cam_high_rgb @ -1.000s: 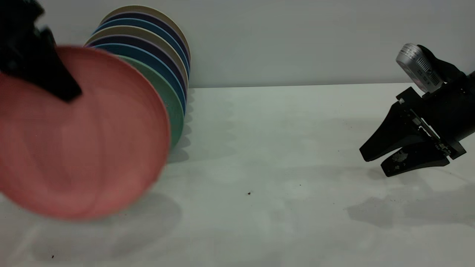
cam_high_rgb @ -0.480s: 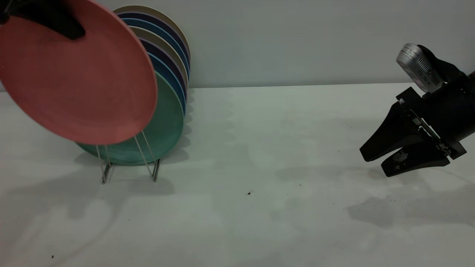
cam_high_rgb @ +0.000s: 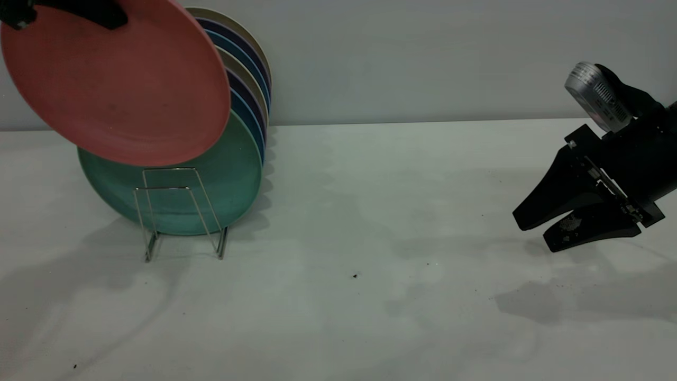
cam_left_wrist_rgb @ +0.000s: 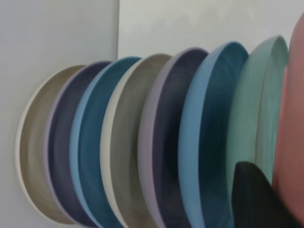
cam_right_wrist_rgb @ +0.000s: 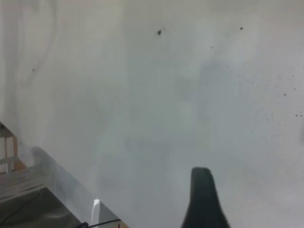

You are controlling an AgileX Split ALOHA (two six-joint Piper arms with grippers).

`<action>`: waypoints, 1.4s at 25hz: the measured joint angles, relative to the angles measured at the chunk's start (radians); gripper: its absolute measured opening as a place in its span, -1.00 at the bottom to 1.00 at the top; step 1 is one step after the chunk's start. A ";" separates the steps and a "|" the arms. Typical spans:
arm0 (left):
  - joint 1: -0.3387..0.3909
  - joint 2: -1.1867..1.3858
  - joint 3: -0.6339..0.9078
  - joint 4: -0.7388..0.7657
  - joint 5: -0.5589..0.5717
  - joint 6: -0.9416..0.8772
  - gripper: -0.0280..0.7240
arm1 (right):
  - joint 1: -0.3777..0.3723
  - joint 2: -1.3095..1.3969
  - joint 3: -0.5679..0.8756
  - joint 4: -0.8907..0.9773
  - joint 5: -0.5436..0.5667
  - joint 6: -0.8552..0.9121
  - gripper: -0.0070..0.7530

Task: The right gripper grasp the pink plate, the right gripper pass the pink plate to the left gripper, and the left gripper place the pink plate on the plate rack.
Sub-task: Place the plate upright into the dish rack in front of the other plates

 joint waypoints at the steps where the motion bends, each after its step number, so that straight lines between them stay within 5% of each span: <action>1: 0.000 0.003 0.000 -0.007 -0.001 0.001 -0.59 | 0.000 0.000 0.000 0.000 0.000 0.000 0.48; 35: 0.000 0.154 0.024 -0.011 -0.028 0.000 -0.59 | 0.000 0.000 0.000 0.000 -0.005 0.000 0.48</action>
